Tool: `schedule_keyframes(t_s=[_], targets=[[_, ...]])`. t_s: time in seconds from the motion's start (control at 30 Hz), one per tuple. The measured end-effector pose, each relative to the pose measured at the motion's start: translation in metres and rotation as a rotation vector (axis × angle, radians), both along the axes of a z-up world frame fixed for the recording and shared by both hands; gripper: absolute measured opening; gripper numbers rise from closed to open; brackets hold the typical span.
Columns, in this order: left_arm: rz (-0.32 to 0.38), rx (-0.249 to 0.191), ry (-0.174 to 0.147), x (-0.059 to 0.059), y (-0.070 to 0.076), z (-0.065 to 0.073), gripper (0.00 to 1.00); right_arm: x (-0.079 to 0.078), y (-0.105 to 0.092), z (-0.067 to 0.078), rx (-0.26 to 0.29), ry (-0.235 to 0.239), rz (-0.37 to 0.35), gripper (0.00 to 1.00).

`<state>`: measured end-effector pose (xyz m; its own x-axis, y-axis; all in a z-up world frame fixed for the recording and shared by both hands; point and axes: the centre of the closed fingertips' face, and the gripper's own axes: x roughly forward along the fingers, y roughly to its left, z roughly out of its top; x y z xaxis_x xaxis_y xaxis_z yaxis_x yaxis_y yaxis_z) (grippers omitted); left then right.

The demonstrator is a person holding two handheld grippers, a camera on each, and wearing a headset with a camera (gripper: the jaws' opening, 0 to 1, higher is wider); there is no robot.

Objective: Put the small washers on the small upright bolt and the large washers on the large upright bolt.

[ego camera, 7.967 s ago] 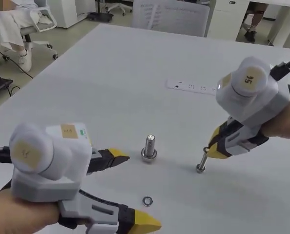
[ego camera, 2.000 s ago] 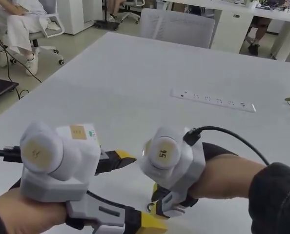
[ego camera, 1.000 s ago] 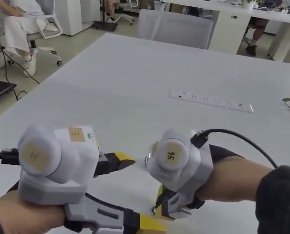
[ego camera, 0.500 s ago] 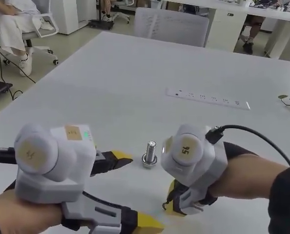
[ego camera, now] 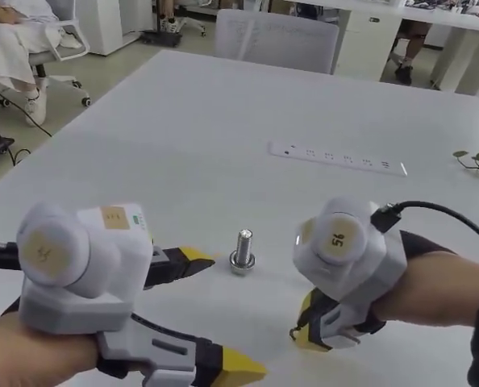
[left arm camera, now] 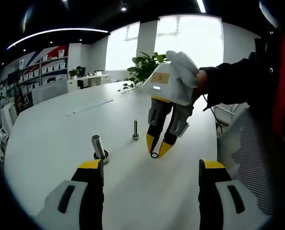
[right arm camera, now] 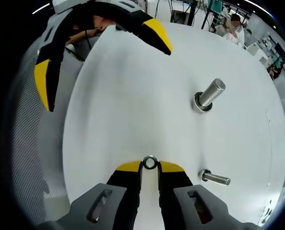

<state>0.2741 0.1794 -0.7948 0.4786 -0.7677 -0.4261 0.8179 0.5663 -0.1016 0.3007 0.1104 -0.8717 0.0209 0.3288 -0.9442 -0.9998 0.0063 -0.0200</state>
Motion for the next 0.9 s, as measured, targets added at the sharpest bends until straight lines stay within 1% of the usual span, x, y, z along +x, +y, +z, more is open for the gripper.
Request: schedule_keyframes(t_s=[0.27, 0.6, 0.73, 0.9], targets=[[-0.001, 0.001, 0.002, 0.0, 0.0, -0.001, 0.81, 0.005, -0.012, 0.004, 0.002, -0.006, -0.031, 0.14], [-0.011, 0.006, 0.008, 0.0, -0.003, -0.002, 0.81, 0.01, -0.034, 0.007, -0.005, -0.01, -0.08, 0.14], [-0.015, 0.009, 0.009, -0.001, -0.004, -0.003, 0.81, 0.015, -0.042, 0.01, -0.002, -0.019, -0.107, 0.14], [-0.019, 0.011, 0.01, -0.001, -0.005, -0.003, 0.81, 0.019, -0.05, 0.011, -0.006, -0.021, -0.124, 0.13]])
